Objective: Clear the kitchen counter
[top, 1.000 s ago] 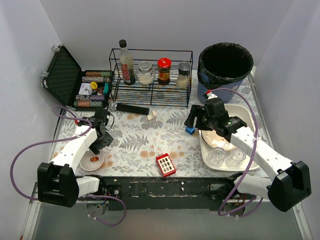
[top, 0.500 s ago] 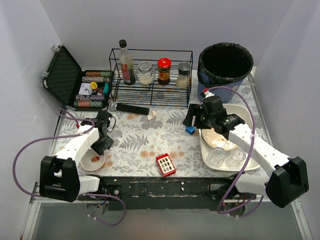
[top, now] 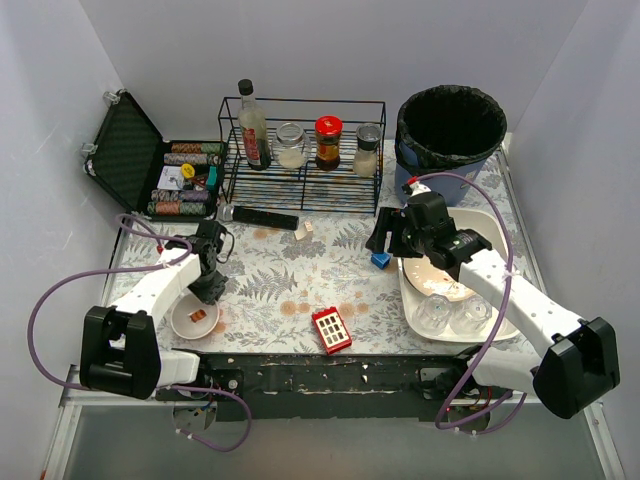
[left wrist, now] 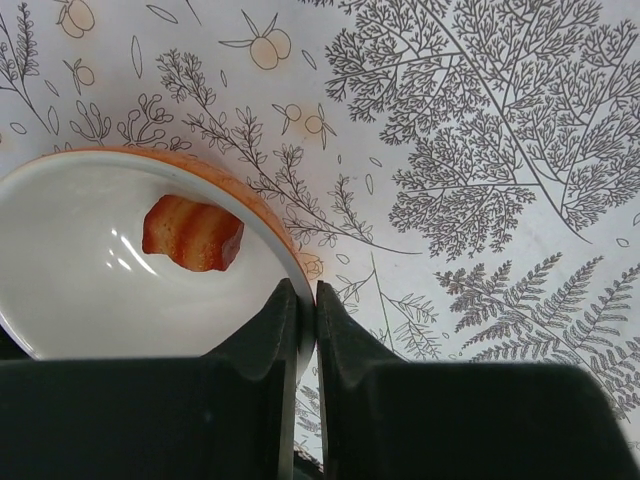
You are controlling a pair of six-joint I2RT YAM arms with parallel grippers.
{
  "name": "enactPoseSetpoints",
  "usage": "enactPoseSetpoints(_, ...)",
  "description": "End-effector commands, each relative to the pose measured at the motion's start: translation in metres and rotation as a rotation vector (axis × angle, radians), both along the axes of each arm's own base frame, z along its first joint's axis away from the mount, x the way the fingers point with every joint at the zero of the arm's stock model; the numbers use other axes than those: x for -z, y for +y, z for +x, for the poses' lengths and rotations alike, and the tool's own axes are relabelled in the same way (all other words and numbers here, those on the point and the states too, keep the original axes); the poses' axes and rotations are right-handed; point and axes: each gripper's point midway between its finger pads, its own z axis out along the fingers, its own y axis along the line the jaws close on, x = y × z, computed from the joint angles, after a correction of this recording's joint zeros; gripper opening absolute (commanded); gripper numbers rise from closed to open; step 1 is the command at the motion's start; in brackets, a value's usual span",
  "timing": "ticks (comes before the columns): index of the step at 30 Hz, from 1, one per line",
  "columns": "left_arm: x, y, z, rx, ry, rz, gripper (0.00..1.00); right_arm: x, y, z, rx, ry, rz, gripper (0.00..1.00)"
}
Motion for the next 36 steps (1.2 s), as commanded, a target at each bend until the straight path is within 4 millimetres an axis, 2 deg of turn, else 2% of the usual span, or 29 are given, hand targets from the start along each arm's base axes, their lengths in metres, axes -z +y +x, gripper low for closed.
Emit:
enactPoseSetpoints(1, -0.004, -0.013, 0.013, 0.04, -0.058, -0.05, 0.0, -0.009, 0.002, 0.001, -0.012, -0.044, 0.021, 0.8)
enactPoseSetpoints(4, -0.01, -0.028, 0.025, 0.085, -0.095, -0.084, 0.0, -0.008, -0.001, 0.001, -0.004, -0.045, 0.013, 0.8)
enactPoseSetpoints(11, -0.024, -0.079, 0.065, 0.246, -0.16, -0.11, 0.0, -0.008, -0.007, 0.001, 0.016, -0.046, -0.009, 0.8)
enactPoseSetpoints(17, -0.024, -0.137, 0.086, 0.415, -0.178, -0.079, 0.0, -0.012, -0.019, 0.002, 0.058, -0.058, -0.042, 0.8)
enactPoseSetpoints(23, -0.011, -0.205, 0.085, 0.598, -0.162, -0.042, 0.0, -0.019, -0.042, 0.005, 0.131, -0.082, -0.104, 0.81)
enactPoseSetpoints(28, -0.005, -0.248, 0.08, 0.718, -0.158, 0.025, 0.0, -0.022, -0.055, 0.003, 0.169, -0.086, -0.108, 0.81)
enactPoseSetpoints(34, -0.006, -0.275, 0.073, 0.807, -0.158, 0.08, 0.0, -0.025, -0.067, 0.002, 0.208, -0.09, -0.108, 0.82)
enactPoseSetpoints(36, -0.008, -0.278, 0.072, 0.815, -0.159, 0.074, 0.05, -0.024, -0.068, 0.002, 0.21, -0.087, -0.108, 0.82)
